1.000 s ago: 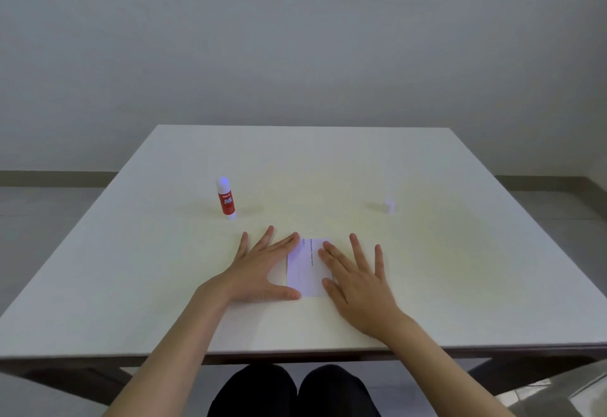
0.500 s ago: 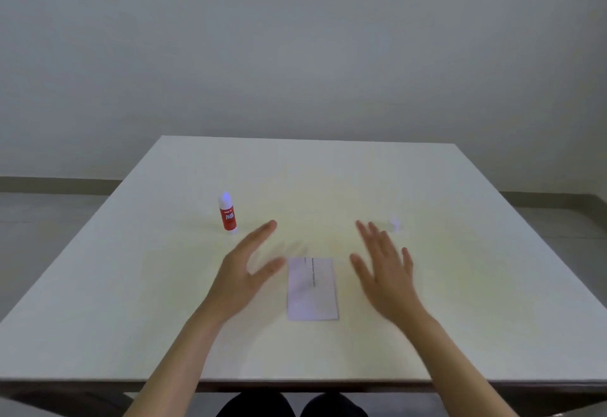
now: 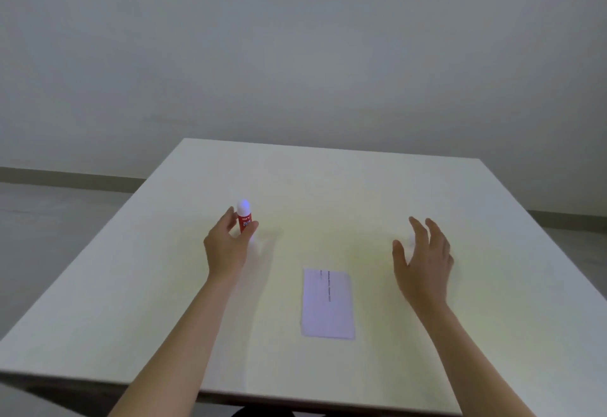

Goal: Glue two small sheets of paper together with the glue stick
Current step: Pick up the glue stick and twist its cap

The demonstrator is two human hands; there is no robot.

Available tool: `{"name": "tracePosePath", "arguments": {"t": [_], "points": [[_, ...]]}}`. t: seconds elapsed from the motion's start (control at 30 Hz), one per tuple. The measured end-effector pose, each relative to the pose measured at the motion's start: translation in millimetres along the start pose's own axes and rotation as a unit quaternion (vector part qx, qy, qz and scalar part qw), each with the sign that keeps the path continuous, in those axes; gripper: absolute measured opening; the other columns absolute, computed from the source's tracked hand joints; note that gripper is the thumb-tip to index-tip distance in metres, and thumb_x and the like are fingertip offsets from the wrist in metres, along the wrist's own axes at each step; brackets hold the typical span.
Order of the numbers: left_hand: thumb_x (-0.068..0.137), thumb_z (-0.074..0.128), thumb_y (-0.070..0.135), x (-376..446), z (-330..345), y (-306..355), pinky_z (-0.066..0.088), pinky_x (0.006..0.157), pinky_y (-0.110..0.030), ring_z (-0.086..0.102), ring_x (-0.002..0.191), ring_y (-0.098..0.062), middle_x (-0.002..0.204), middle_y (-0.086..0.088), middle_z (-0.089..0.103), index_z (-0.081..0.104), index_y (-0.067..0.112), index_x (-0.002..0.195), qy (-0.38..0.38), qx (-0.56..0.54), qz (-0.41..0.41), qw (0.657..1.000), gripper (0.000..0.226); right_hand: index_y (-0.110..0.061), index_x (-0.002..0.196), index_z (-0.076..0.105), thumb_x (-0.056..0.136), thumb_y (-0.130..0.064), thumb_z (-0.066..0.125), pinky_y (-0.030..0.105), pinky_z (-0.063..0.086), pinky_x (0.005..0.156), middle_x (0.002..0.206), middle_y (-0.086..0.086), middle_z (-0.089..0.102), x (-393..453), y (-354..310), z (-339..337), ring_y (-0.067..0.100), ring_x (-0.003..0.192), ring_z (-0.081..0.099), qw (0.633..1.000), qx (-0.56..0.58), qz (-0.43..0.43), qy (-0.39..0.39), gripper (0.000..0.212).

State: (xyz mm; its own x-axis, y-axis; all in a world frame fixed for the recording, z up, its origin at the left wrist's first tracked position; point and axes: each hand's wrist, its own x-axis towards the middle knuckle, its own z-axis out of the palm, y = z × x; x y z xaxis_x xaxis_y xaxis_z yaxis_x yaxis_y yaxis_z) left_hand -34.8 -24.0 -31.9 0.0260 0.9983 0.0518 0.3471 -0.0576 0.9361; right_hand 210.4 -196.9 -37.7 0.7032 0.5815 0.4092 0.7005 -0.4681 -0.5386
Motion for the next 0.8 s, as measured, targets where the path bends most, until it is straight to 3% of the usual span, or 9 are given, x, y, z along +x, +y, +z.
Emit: {"name": "tracePosePath", "arguments": {"t": [0.13,0.2,0.27,0.33,0.4,0.47,0.5,0.67,0.8], "points": [[0.083,0.064,0.022,-5.5,0.3,12.9,0.035,0.059,-0.025,0.054,0.066,-0.016,0.063,0.001,0.067,0.068,0.004,0.073,0.01,-0.006,0.01,1.0,0.021,-0.015,0.13,0.049,0.089,-0.036,0.042,0.045,0.035,0.1,0.137,0.015,0.048,-12.3,-30.7,-1.3,0.032,0.124,0.048,0.991,0.023,-0.133,0.015,0.046],[0.084,0.064,0.023,-17.0,-3.6,27.4,0.037,0.059,-0.023,0.053,0.059,-0.002,0.055,0.012,0.066,0.071,0.008,0.072,-0.027,-0.036,0.008,0.999,0.02,-0.019,0.131,0.049,0.092,-0.036,0.043,0.035,0.041,0.094,0.133,0.007,0.051,-21.5,-53.0,-4.4,0.023,0.113,0.056,0.982,0.093,-0.16,-0.039,0.043],[0.085,0.065,0.02,-34.9,-9.3,45.9,0.044,0.066,-0.013,0.061,0.07,0.004,0.067,0.019,0.072,0.073,0.016,0.089,-0.124,-0.129,0.008,0.984,0.009,-0.025,0.132,0.048,0.095,-0.034,0.047,0.029,0.048,0.078,0.118,-0.001,0.059,-29.9,-78.6,-9.7,0.016,0.09,0.063,0.959,0.222,-0.081,-0.155,0.038],[0.087,0.063,0.015,-55.8,-15.0,62.8,0.048,0.076,-0.008,0.068,0.087,-0.003,0.088,0.007,0.077,0.069,0.018,0.102,-0.245,-0.195,0.021,0.95,0.016,-0.025,0.129,0.05,0.097,-0.042,0.039,0.028,0.046,0.063,0.1,0.003,0.068,-35.0,-101.8,-16.9,0.02,0.07,0.064,0.871,0.355,0.06,-0.335,0.039],[0.088,0.06,0.011,-71.5,-20.8,73.5,0.05,0.076,-0.01,0.071,0.088,-0.009,0.095,0.001,0.077,0.068,0.011,0.103,-0.318,-0.201,0.035,0.926,0.017,-0.019,0.123,0.055,0.096,-0.054,0.027,0.029,0.044,0.057,0.09,0.013,0.07,-37.7,-111.9,-23.3,0.026,0.063,0.06,0.724,0.449,0.148,-0.502,0.052],[0.089,0.057,0.008,-81.4,-26.8,80.9,0.049,0.07,-0.01,0.071,0.083,-0.009,0.093,0.002,0.076,0.068,0.005,0.102,-0.35,-0.207,0.033,0.913,0.017,-0.01,0.117,0.058,0.096,-0.054,0.028,0.029,0.042,0.056,0.079,0.014,0.067,-41.8,-109.4,-29.8,0.025,0.057,0.055,0.618,0.517,0.152,-0.573,0.057],[0.089,0.057,0.008,-83.5,-29.0,82.6,0.049,0.07,-0.011,0.07,0.084,-0.009,0.093,0.001,0.076,0.068,0.003,0.1,-0.355,-0.214,0.033,0.91,0.017,-0.005,0.113,0.059,0.095,-0.051,0.032,0.027,0.042,0.054,0.072,0.011,0.065,-43.7,-107.1,-32.6,0.022,0.053,0.053,0.597,0.541,0.139,-0.576,0.056],[0.084,0.063,0.009,-93.8,-27.5,88.9,0.049,0.066,-0.016,0.067,0.07,-0.012,0.084,-0.006,0.076,0.07,0.003,0.093,-0.326,-0.236,0.015,0.915,0.013,0.001,0.1,0.059,0.094,-0.033,0.036,0.022,0.044,0.051,0.064,0.003,0.061,-52.5,-100.4,-34.4,0.015,0.047,0.05,0.613,0.584,0.084,-0.525,0.041],[0.078,0.072,0.01,-100.9,-22.1,91.6,0.053,0.08,-0.03,0.069,0.082,-0.024,0.088,-0.015,0.076,0.075,0.011,0.083,-0.288,-0.212,0.011,0.934,0.006,0.0,0.093,0.059,0.089,-0.019,0.056,0.027,0.048,0.057,0.067,0.007,0.063,-60.3,-98.7,-33.4,0.019,0.052,0.056,0.753,0.512,0.014,-0.412,0.02]]}}
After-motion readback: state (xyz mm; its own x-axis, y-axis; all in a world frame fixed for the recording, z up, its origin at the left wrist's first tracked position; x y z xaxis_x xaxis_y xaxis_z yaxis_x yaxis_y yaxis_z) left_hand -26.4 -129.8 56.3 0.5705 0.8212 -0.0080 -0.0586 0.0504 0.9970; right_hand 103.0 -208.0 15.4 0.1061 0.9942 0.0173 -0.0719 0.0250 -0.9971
